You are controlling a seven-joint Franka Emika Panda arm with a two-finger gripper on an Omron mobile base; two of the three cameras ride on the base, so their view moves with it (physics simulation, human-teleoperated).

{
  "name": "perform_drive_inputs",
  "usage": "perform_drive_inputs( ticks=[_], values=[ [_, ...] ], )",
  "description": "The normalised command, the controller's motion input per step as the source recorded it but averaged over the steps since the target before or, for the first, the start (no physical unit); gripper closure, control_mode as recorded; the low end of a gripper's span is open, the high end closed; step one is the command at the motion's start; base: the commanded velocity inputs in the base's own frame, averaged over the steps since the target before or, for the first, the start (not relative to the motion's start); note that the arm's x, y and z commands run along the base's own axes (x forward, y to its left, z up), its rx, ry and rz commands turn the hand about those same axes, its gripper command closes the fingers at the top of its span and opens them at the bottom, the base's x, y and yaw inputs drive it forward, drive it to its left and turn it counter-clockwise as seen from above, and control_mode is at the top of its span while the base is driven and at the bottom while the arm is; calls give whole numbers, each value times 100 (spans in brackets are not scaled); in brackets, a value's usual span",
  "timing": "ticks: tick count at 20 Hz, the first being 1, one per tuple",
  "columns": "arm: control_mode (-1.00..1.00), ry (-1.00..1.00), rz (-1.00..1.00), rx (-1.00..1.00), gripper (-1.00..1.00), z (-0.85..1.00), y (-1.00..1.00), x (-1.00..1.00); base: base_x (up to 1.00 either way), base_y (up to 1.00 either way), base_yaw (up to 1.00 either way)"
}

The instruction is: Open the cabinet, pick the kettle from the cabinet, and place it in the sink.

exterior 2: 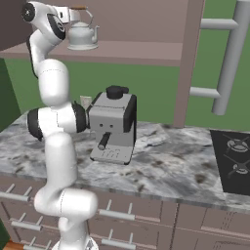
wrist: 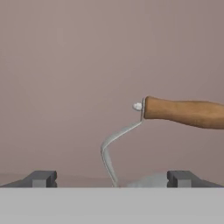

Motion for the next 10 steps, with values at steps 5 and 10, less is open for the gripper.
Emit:
perform_drive_inputs(
  ticks=[5, 10],
  values=[
    [-100, 3, 0, 0, -100, 4, 5, 31, 0, 0, 0],
    [-100, 4, 0, 0, -100, 7, 4, 33, 0, 0, 0]
  ],
)
